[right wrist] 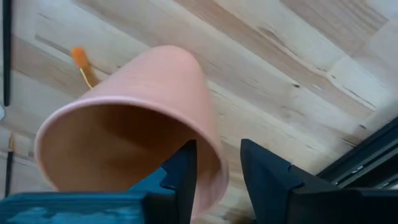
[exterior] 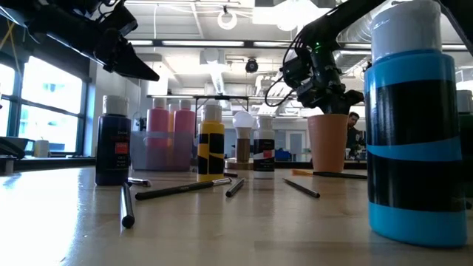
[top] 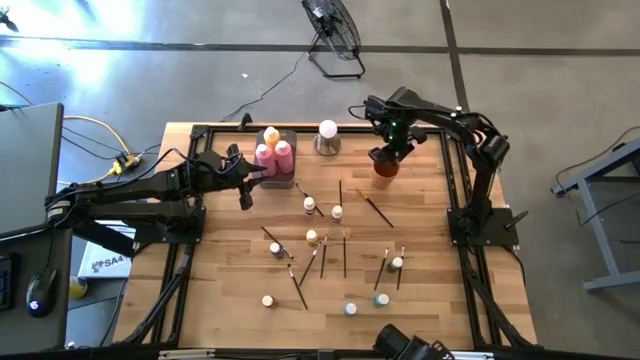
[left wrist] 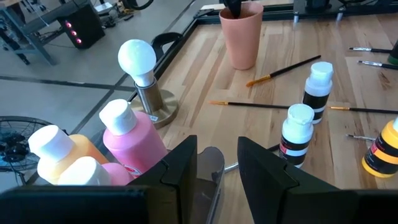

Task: Pick & Place Paint Supplies
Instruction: Adjust the orange cup

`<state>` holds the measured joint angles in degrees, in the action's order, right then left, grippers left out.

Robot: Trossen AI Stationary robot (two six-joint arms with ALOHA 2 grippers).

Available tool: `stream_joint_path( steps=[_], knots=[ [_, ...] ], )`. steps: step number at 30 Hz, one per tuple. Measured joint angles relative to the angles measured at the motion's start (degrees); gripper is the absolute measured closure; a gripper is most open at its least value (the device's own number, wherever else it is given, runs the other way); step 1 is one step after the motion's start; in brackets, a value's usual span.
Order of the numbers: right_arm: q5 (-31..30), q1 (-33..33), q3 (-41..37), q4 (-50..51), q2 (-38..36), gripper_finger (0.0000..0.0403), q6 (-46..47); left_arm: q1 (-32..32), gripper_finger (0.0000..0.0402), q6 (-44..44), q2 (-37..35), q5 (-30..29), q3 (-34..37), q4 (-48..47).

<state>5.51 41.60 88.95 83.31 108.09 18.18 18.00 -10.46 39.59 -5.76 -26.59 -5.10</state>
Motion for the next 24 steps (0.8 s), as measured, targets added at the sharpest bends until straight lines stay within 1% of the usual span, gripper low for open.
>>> stream_joint_path(
  steps=[8, 11, 15, 19, 24],
  knots=[
    [0.21, 0.0, 0.0, 0.03, -0.2, 0.0285, -0.01, 0.0, 0.0291, -0.09, 0.01, 0.01, 0.0, 0.02],
    [-1.05, 0.0, 0.02, 0.11, -0.2, 0.0284, -0.22, 0.0, 0.0291, -0.22, 0.0, 0.02, 0.0, 0.04],
    [-1.04, 0.02, 0.56, 0.32, -0.2, 0.0284, -0.62, 0.0, 0.0291, -0.22, 0.0, 0.02, 0.0, 0.04],
    [-0.9, 0.02, 3.45, 0.54, -0.2, 0.0284, -1.06, 0.0, 0.0291, -0.22, 0.0, 0.04, 0.0, 0.04],
    [-1.03, 0.0, 9.61, 2.82, -0.2, 0.0284, -1.5, 0.0, 0.0291, -0.22, 0.02, 0.04, 0.0, 0.04]
  ],
)
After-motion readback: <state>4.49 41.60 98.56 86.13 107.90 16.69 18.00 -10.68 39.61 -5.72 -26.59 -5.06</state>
